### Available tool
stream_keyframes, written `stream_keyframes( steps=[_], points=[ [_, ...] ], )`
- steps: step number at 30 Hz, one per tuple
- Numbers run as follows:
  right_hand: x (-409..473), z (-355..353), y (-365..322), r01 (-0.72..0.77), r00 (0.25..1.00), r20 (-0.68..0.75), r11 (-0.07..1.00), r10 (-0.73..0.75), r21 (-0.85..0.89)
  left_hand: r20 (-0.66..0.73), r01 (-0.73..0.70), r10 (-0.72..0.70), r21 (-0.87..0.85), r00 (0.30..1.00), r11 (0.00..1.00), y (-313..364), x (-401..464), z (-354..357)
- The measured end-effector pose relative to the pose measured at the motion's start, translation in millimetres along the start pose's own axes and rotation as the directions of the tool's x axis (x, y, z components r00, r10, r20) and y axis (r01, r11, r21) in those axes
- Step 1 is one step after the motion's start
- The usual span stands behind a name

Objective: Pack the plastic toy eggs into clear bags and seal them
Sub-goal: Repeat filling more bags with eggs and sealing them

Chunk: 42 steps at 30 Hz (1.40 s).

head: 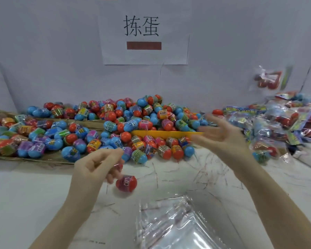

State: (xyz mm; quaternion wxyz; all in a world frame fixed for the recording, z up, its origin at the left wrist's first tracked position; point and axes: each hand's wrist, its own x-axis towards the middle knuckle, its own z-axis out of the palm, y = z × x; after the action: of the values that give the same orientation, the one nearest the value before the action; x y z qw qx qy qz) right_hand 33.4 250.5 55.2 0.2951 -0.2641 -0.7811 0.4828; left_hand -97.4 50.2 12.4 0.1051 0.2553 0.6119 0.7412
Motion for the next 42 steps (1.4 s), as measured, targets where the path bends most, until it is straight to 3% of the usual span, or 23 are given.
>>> stream_keyframes(
  steps=[2,5,7,10,14,17,20,22,27,30,31,32,33,34,35,36,38,39,40,42],
  points=[
    [-10.9,18.0,-9.6,0.166,0.949,0.287,0.98,-0.129,-0.107,0.046,-0.048,0.045,0.055,0.998,0.997,2.4,-6.1,7.6],
    [-28.8,41.7,-18.4,0.368,0.741,0.648,0.913,-0.176,-0.173,0.181,-0.053,0.032,0.117,0.983,0.992,3.7,-12.3,19.7],
    [-38.0,52.7,-21.4,0.416,0.629,0.757,0.899,-0.176,-0.137,0.319,-0.03,-0.018,0.142,0.948,0.989,5.2,-19.2,26.8],
    [-43.1,57.9,-23.4,0.439,0.566,0.798,0.895,-0.21,-0.076,0.456,-0.055,0.0,0.109,0.89,0.992,7.3,-29.5,33.6],
    [-38.6,50.5,-22.1,0.448,0.605,0.769,0.886,-0.205,-0.117,0.268,0.0,0.013,-0.047,0.963,0.999,7.0,-26.5,33.8],
    [-33.6,37.5,-26.0,0.443,0.65,0.705,0.895,-0.283,-0.049,0.222,-0.022,0.017,0.018,0.975,1.0,5.4,-23.5,31.7],
    [-27.1,26.3,-28.4,0.315,0.832,0.42,0.932,-0.361,0.178,0.198,-0.042,0.02,0.106,0.98,0.993,5.3,-22.4,30.2],
    [-25.8,27.1,-26.9,0.332,0.89,0.266,0.926,-0.371,0.181,0.202,-0.051,0.02,0.151,0.979,0.987,3.7,-21.5,30.9],
    [-27.1,39.5,-21.2,0.368,0.837,0.456,0.928,-0.302,-0.06,0.24,-0.102,0.039,0.256,0.97,0.961,-1.4,-20.6,27.6],
    [-20.2,30.9,-15.3,0.291,0.909,0.343,0.95,-0.237,-0.115,0.172,-0.213,0.153,0.418,0.973,0.883,-8.6,-16.5,23.4],
    [-13.1,24.7,-9.7,0.276,0.947,0.238,0.927,-0.216,-0.254,0.144,-0.29,0.252,0.514,0.957,0.807,-10.3,-15.6,22.2],
    [-6.6,18.6,-5.2,0.228,0.973,0.157,0.827,-0.171,-0.514,0.142,-0.366,0.351,0.581,0.925,0.727,-10.1,-16.0,21.7],
    [-1.3,11.2,2.6,0.139,0.99,0.128,0.627,-0.063,-0.767,0.181,-0.432,0.415,0.613,0.892,0.661,-8.9,-17.4,21.0],
    [2.8,4.8,8.9,0.084,0.992,0.117,0.453,0.045,-0.887,0.262,-0.474,0.406,0.628,0.876,0.617,-7.4,-19.5,20.3],
    [5.5,0.6,13.2,0.066,0.986,0.125,0.438,0.107,-0.897,0.368,-0.496,0.333,0.643,0.868,0.584,-5.9,-22.4,20.5],
    [5.7,-3.3,14.5,0.072,0.979,0.167,0.563,0.119,-0.823,0.473,-0.499,0.203,0.669,0.858,0.551,-3.6,-26.0,22.5],
    [7.2,-7.7,10.9,0.14,0.979,0.199,0.839,-0.039,-0.526,0.6,-0.511,-0.051,0.72,0.799,0.469,-3.0,-32.2,26.3],
    [5.5,-12.4,10.3,0.272,0.96,0.193,0.837,-0.203,-0.475,0.629,-0.53,-0.131,0.734,0.766,0.424,-5.0,-33.1,26.9],
    [3.0,-16.8,9.6,0.314,0.949,0.127,0.87,-0.287,-0.379,0.647,-0.543,-0.192,0.739,0.738,0.399,-6.1,-33.0,27.8],
    [0.0,-11.3,17.7,0.3,0.952,0.141,0.924,-0.273,-0.237,0.657,-0.544,-0.252,0.74,0.711,0.396,-6.9,-32.7,29.9]
  ],
)
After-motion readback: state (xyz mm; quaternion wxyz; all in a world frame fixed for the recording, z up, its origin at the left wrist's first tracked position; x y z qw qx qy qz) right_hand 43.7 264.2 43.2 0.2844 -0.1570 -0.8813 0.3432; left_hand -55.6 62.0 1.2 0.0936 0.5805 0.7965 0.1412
